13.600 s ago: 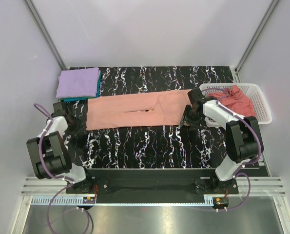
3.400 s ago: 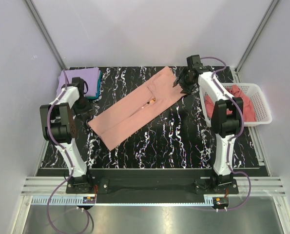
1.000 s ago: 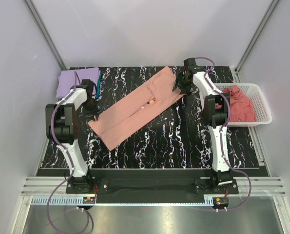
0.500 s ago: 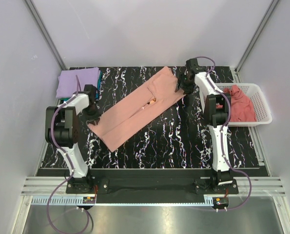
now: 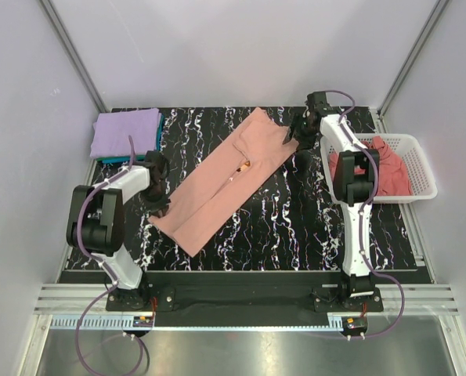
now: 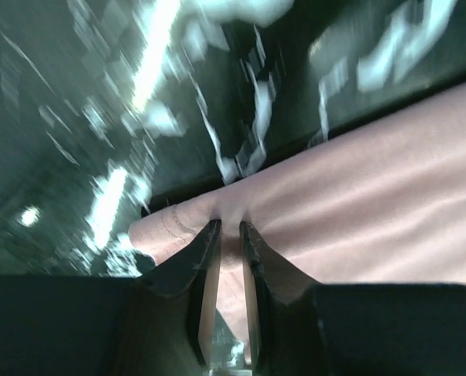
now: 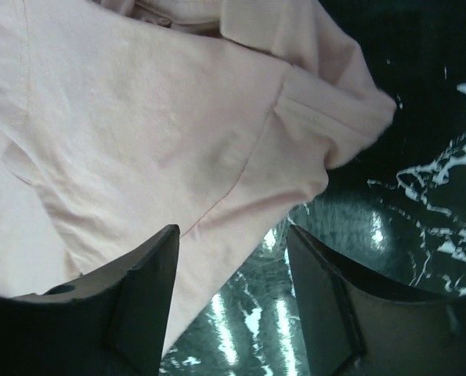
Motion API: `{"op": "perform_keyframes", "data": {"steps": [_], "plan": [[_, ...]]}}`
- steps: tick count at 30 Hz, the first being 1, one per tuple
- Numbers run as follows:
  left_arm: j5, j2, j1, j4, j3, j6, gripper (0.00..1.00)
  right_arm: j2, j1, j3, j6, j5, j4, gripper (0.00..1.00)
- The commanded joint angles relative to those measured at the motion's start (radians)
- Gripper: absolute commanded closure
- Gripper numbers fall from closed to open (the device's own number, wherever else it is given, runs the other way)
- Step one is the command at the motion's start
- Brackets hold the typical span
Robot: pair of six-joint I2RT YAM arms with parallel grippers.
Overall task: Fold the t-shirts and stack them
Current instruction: Fold the tshirt
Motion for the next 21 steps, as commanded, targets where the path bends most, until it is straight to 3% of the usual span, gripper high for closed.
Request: {"op": "perform_keyframes", "data": {"steps": [1, 7, 13, 21], "plan": [[0.103, -0.011, -0.040, -0.071, -0.096, -0.055, 0.76, -0.086, 0.010, -0.032, 0.129, 0.023, -0.002, 0.36], [0.115, -0.049, -0.040, -0.074, -0.125, -0.042, 0.76, -0.123, 0.072, -0.106, 0.280, 0.092, 0.090, 0.39], [0.165, -0.073, -0.040, -0.074, -0.150, -0.048, 0.76, -0.086, 0.079, -0.162, 0.446, -0.054, 0.280, 0.53], [0.268, -0.129, -0.045, -0.060, -0.162, -0.131, 0.75, 0.076, 0.039, 0.064, 0.252, -0.079, 0.150, 0.53]]}}
